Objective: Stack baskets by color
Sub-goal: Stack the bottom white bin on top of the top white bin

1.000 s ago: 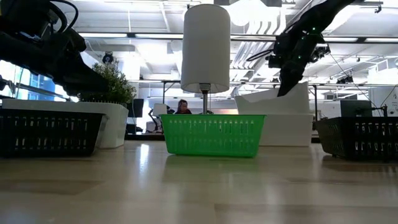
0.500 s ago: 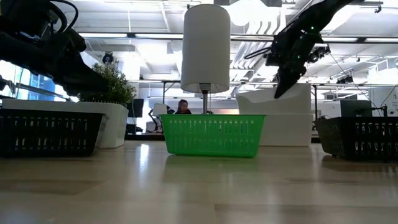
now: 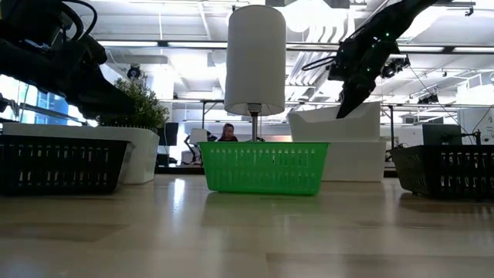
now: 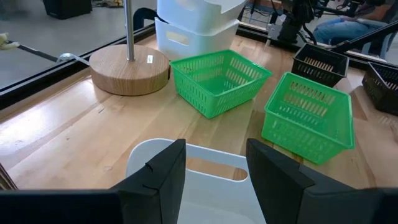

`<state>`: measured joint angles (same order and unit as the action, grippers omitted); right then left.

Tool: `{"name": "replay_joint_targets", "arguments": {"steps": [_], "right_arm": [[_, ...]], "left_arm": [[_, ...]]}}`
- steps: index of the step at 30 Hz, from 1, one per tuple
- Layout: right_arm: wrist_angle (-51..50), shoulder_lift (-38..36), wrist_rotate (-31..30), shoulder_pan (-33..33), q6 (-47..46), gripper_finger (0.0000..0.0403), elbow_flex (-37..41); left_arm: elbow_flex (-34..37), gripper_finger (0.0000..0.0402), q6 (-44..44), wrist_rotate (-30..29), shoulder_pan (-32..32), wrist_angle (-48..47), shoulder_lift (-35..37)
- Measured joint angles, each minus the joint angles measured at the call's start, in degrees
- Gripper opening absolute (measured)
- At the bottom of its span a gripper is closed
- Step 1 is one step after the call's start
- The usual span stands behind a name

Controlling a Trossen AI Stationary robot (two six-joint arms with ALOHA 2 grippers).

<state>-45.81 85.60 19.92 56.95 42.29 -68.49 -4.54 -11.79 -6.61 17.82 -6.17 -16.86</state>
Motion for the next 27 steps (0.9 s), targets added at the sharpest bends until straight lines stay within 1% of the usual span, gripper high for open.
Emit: {"name": "replay_joint_targets", "arguments": {"steps": [6, 14, 16, 22, 27], "right_arm": [[-0.38, 0.32, 0.00, 0.00, -1.42, 0.0000, 0.00], [-1.98, 4.71, -0.04, -0.04, -3.52, 0.0001, 0.00], [-1.82, 5.33, -0.26, -0.09, -4.14, 0.0008, 0.00], [-1.35, 5.45, -0.61, -0.09, -5.36, 0.0045, 0.00], [-1.35, 5.40, -2.69, -0.09, -6.14, 0.0051, 0.00]], "left_arm": [[0.00, 0.0156, 0.00, 0.02, -0.02, 0.00, 0.00], [0.00, 0.0156, 0.00, 0.00, -0.02, 0.00, 0.00], [0.00, 0.0156, 0.00, 0.02, -0.01, 0.00, 0.01], [0.00, 0.0156, 0.00, -0.27, -0.02, 0.00, 0.00], [0.00, 0.0156, 0.00, -1.38, 0.00, 0.00, 0.01]]}}
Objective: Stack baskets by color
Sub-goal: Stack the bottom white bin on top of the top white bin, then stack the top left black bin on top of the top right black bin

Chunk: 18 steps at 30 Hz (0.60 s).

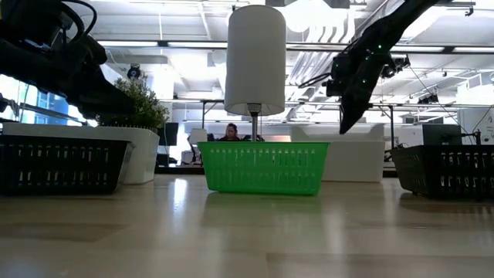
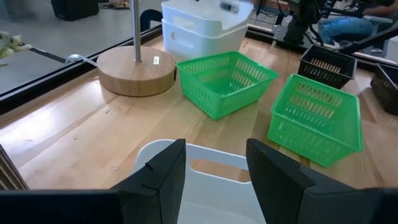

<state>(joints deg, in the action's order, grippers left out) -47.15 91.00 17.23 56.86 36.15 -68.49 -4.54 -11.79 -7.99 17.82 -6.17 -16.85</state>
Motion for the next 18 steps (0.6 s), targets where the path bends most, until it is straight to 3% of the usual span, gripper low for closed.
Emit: {"name": "replay_joint_targets", "arguments": {"steps": [11, 18], "right_arm": [[-1.52, -0.80, -0.39, -0.47, -3.04, 0.0104, -0.02], [-4.08, -6.85, -3.10, -4.94, -6.07, 0.0098, -0.02]], "left_arm": [[0.00, 0.0156, -0.02, -0.17, 0.00, 0.02, -0.01], [0.00, 0.0156, -0.02, -0.15, -0.01, 0.04, 0.00]]}}
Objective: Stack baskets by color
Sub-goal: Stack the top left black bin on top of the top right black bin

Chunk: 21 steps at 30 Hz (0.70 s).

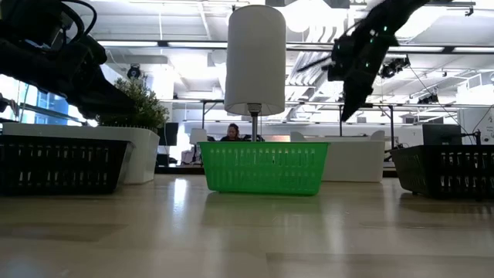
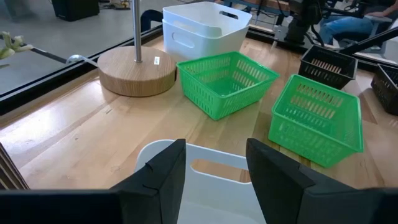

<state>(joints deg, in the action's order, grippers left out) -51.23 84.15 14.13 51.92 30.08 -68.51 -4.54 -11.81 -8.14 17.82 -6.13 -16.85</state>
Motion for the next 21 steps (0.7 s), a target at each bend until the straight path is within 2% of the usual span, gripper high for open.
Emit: {"name": "replay_joint_targets", "arguments": {"steps": [11, 14, 21], "right_arm": [[-5.01, -6.71, -0.51, -12.46, -12.72, 0.0083, 0.00], [-5.02, -7.34, -0.91, -16.61, -15.63, 0.0083, 0.00], [-5.13, -8.50, -6.86, -26.11, -22.86, 0.0083, 0.00]], "left_arm": [[0.00, 0.0159, 1.77, 0.00, -0.02, 0.10, -0.02], [0.00, 0.0172, 2.43, 0.02, -0.02, 0.35, 0.00], [-2.40, 0.0214, 2.04, 3.32, 0.01, -0.04, -0.02]]}}
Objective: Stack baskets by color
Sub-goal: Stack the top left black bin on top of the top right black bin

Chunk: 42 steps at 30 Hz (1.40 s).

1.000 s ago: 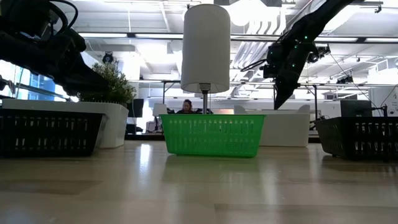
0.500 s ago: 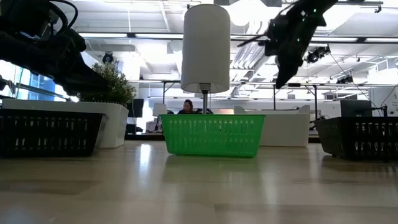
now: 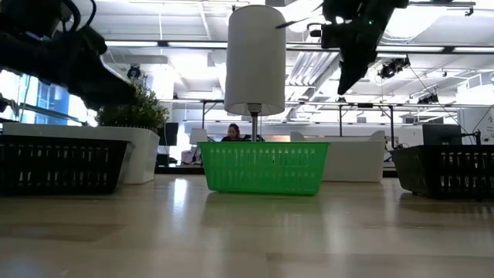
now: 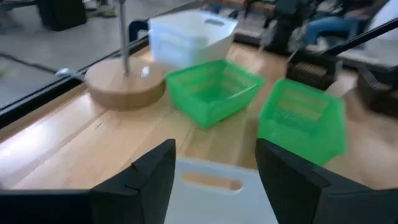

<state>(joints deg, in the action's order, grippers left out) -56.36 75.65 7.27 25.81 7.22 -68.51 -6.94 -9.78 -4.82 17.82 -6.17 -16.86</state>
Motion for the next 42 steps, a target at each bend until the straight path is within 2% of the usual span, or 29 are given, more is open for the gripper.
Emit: {"name": "replay_joint_targets", "arguments": {"steps": [7, 12, 19, 26, 32, 42], "right_arm": [[0.17, -0.06, -5.79, -7.64, -6.47, 0.0083, 0.00], [1.01, -0.03, -6.47, -11.92, -10.91, 0.0083, 0.00], [0.94, -0.01, -10.54, -16.94, -16.07, 0.0083, 0.00], [0.93, -0.01, -13.07, -20.37, -17.76, 0.0083, 0.00], [0.92, -0.01, -13.12, -21.79, -17.92, 0.0083, 0.00], [0.93, 0.01, -13.18, -22.10, -18.92, 0.0083, 0.00]], "left_arm": [[-7.43, 0.0216, -0.07, 1.66, -0.02, -1.81, -1.95], [-14.18, 0.0207, 0.38, 1.91, -0.02, -9.81, -6.01], [-24.34, 0.0204, 0.50, 5.86, -0.02, -22.30, -14.18], [-31.84, 0.0204, 0.94, 6.14, -1.60, -33.78, -22.23], [-34.91, 0.0203, -3.00, 6.16, -6.80, -37.55, -27.40], [-35.28, 0.0203, -18.92, 6.16, -22.15, -39.10, -34.40]]}}
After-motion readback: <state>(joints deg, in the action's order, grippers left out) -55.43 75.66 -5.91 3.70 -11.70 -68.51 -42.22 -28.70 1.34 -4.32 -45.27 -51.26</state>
